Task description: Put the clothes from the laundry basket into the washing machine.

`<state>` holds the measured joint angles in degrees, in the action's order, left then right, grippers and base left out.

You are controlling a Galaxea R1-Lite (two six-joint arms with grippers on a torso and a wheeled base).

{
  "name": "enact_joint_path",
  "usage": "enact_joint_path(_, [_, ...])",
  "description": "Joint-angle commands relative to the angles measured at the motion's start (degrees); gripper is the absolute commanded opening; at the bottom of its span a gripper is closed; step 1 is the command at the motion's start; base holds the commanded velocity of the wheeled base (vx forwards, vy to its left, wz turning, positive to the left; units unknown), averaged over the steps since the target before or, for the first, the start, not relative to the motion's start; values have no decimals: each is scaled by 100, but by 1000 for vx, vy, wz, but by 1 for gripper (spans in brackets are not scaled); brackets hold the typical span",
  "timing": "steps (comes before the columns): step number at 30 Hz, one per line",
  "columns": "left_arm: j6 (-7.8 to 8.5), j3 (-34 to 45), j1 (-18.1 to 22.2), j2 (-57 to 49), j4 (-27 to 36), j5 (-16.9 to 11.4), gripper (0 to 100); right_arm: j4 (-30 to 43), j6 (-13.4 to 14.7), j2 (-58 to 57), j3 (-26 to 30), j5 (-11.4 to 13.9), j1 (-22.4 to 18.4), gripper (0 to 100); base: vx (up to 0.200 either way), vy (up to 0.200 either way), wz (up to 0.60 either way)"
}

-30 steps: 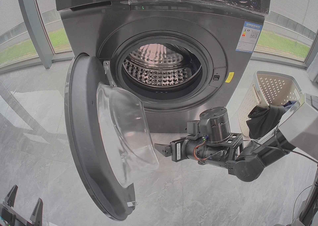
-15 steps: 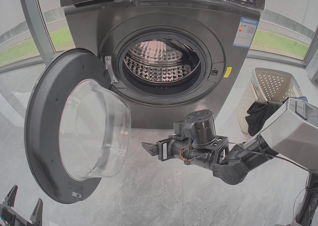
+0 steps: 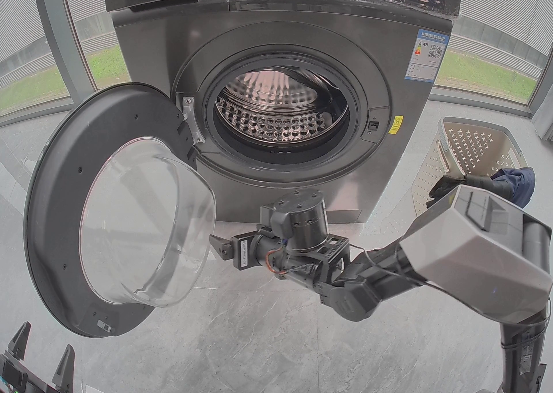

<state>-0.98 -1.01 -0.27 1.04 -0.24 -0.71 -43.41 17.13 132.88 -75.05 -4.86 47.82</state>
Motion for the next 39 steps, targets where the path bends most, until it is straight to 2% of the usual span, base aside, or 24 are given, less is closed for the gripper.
enact_joint_path(1, [1,101,0,-104,-2,0,100,-36,19,845,-775,-164,324,100,0,0,0])
enact_joint_path(7, [-8,101,0,-104,-2,0,100,-141,98,1285,-1513,-436,491,100,0,0,0])
enact_joint_path(12, [-8,101,0,-104,-2,0,100,-300,98,863,-1232,-445,368,100,0,0,0])
enact_joint_path(17, [-8,101,0,-104,-2,0,100,-247,10,-482,51,-436,-80,100,0,0,0])
enact_joint_path(21, [-8,101,0,-104,-2,0,100,-282,-307,-1906,1343,-375,-616,100,0,0,0])
enact_joint_path(25, [-8,101,0,-104,-2,0,100,-203,-447,-3101,2240,-357,-1003,100,0,0,0])
enact_joint_path(26, [-8,101,0,-104,-2,0,100,-159,-517,-3664,2697,-375,-1170,100,0,0,0])
enact_joint_path(29, [-8,101,0,-104,-2,0,100,8,-649,-4613,3453,-375,-1443,100,0,0,0])
enact_joint_path(30, [-8,101,0,-104,-2,-8,100,140,-676,-5246,3919,-375,-1671,100,0,0,0])
enact_joint_path(32, [-8,101,0,-104,-2,-8,100,157,-676,-5334,3980,-357,-1697,100,0,0,0])
enact_joint_path(33, [-8,101,0,-104,-2,-8,100,201,-693,-5949,4420,-375,-1935,100,0,0,0])
enact_joint_path(35, [-8,101,0,-104,-2,-8,100,193,-764,-6511,4850,-384,-2304,100,0,0,0])
enact_joint_path(36, [-8,101,0,-104,-2,-8,100,201,-772,-6547,4877,-384,-2330,100,0,0,0])
enact_joint_path(39, [-8,101,0,-104,-2,0,100,114,-1098,-7619,5817,-384,-3130,100,0,0,0])
